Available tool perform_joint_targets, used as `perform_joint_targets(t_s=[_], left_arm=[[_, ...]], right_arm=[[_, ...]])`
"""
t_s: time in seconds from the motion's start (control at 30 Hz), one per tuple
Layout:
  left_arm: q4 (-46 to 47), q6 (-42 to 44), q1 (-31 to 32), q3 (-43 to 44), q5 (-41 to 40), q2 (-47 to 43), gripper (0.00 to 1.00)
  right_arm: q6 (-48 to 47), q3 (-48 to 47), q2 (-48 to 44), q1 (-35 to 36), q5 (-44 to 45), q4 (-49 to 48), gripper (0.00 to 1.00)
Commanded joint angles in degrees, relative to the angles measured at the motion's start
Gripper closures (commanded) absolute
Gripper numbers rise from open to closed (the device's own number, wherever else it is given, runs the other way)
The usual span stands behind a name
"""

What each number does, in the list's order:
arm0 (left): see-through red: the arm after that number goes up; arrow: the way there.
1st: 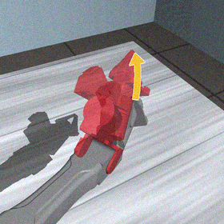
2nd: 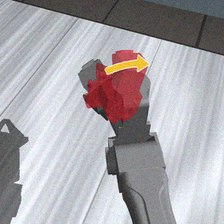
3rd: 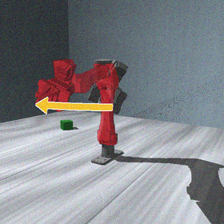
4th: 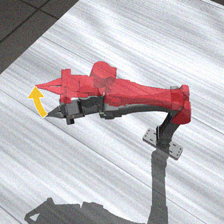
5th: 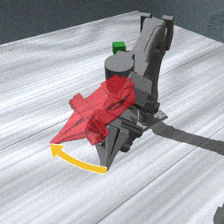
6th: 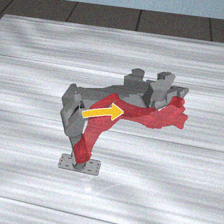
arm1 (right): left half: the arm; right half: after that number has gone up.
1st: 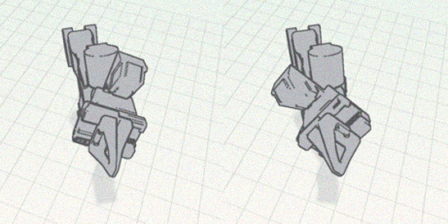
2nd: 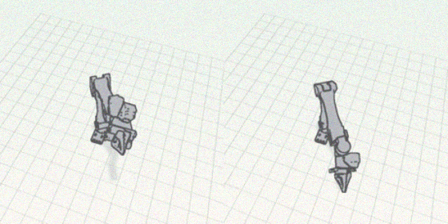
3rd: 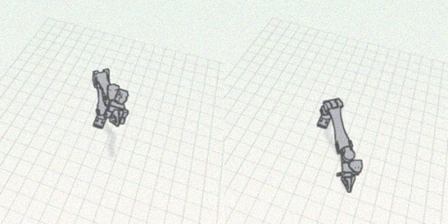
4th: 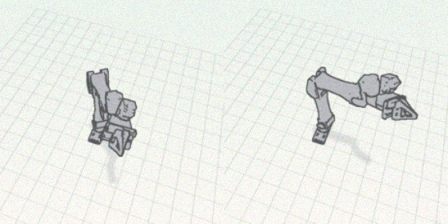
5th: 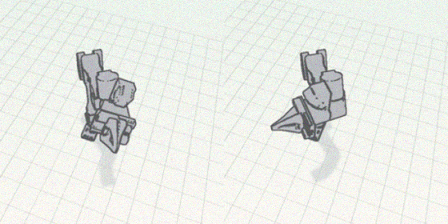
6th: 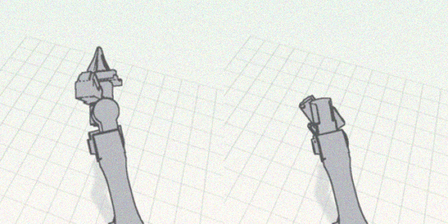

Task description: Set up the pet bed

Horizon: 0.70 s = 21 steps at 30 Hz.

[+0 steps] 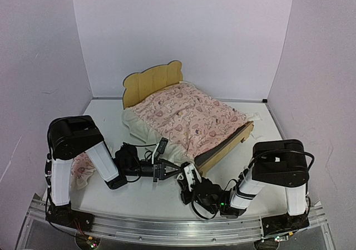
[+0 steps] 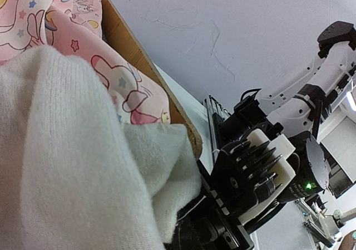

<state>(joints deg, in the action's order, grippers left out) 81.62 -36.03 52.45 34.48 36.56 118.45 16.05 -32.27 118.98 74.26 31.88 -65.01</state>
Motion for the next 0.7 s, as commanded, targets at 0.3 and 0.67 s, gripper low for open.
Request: perform_joint_targets(t_s=[0.3,0.67], left_arm=[[3.41,4.54,-0.11,-6.61,-8.61,-11.03,1.00],[2.86,11.39,3.18,-5.60,-17.36,-16.37,1.00]], right_arm=[[8.67,4.71,-15.50,-0.25,-10.29,28.95,1.00],[10.17,4.45,-22.42,-0.24,-8.51,42.04,1.00]])
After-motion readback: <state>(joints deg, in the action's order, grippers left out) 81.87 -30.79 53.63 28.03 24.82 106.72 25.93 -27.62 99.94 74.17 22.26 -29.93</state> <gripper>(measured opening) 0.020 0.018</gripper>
